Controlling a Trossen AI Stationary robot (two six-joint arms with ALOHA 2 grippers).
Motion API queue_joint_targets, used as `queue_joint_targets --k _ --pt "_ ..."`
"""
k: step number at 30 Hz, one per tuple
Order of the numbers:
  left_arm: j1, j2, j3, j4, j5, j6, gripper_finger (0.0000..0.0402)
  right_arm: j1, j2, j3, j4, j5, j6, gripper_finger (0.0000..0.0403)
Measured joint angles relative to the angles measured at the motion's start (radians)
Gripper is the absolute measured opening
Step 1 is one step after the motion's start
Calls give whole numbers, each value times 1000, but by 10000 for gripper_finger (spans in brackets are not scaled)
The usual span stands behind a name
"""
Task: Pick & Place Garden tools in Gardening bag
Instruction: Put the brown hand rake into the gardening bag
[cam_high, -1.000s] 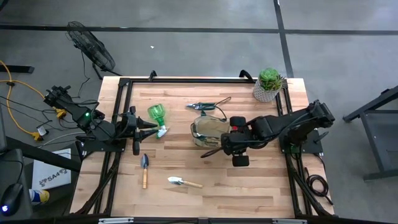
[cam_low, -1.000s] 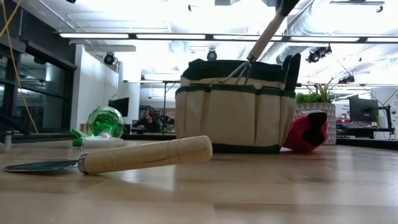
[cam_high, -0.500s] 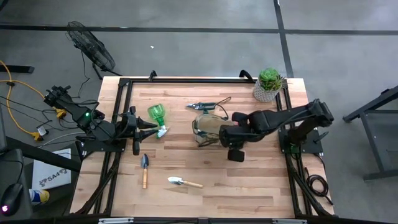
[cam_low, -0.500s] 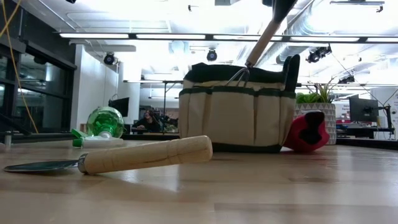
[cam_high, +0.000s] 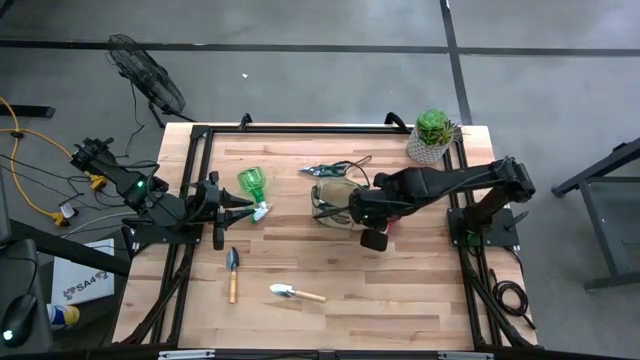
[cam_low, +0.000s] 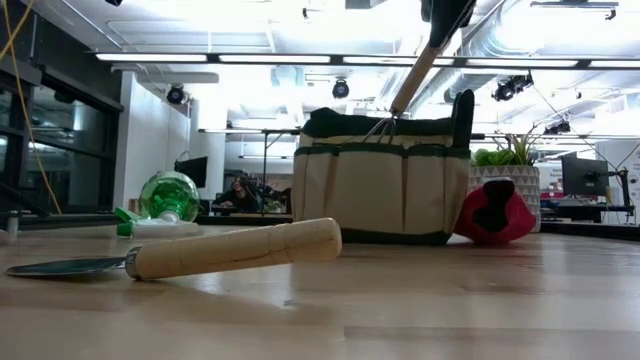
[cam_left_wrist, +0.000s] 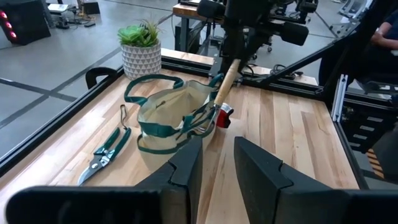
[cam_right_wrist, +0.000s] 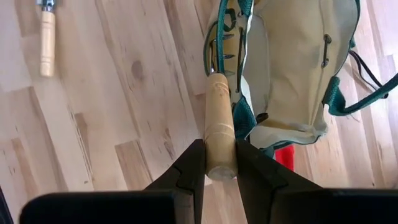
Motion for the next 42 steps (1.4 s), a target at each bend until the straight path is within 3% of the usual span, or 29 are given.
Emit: queue_joint_targets --k 11,32,42 --pt "0 0 0 -1 -2 0 90 -41 90 0 18 -9 -11 61" --pt "0 0 0 -2 0 -8 90 -60 88 0 205 0 -77 88" --pt "0 0 0 -2 5 -8 90 -60 88 -2 268 113 -118 90"
